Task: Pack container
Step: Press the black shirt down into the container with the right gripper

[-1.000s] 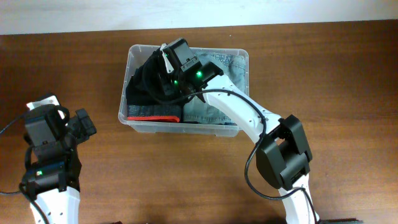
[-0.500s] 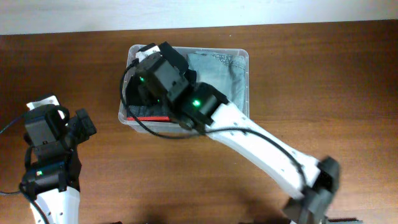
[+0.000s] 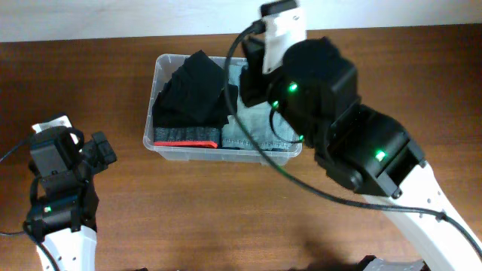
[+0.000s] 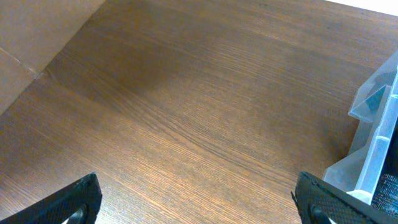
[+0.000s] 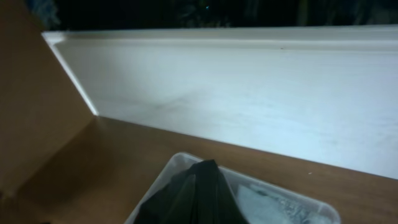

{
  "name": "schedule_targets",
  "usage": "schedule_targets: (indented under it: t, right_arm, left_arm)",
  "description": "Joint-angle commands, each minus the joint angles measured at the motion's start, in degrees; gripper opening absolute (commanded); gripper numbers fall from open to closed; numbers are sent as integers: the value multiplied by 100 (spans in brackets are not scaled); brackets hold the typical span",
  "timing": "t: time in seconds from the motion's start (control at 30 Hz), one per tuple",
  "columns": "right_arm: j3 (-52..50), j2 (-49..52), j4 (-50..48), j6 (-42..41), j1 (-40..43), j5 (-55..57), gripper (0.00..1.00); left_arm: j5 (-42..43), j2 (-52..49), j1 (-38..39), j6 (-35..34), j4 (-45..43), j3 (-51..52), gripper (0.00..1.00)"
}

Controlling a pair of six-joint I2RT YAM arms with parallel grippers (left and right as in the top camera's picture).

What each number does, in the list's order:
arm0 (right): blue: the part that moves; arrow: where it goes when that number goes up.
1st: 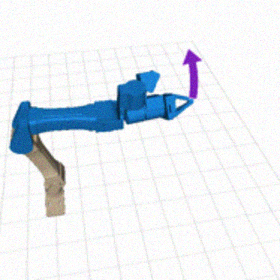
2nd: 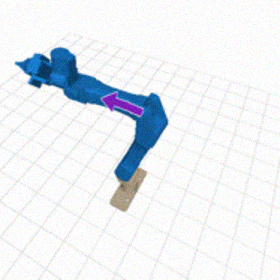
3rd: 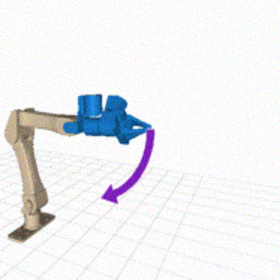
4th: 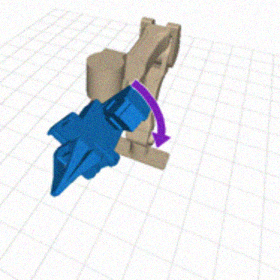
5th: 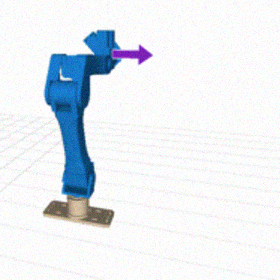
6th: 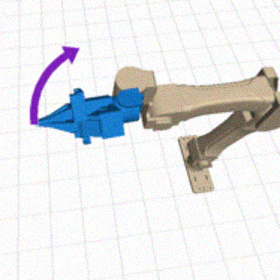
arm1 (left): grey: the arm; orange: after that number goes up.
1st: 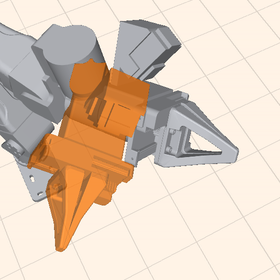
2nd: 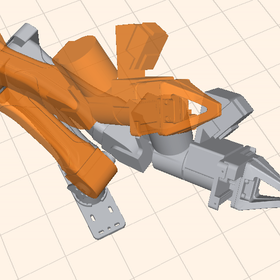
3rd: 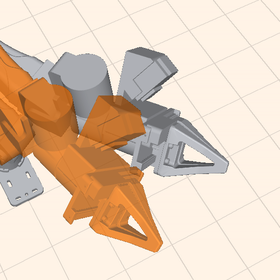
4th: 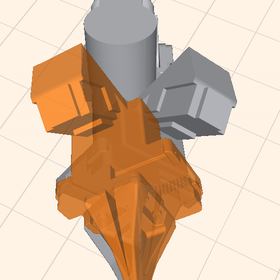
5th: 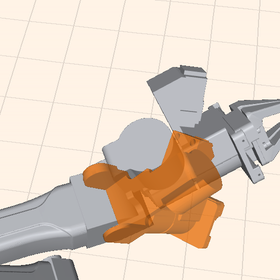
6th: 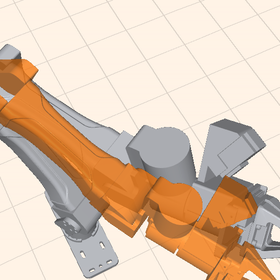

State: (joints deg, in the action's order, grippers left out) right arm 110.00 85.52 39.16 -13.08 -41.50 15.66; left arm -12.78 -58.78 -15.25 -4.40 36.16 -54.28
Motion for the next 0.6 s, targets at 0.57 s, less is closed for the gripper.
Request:
schedule_targets:
  t: [0.57]
  right_arm:
    - [-31, 2673, -2144, -4, 184, -929, 4]
  left_arm:
    - [39, -13, -31, -74, -11, 13, 99]
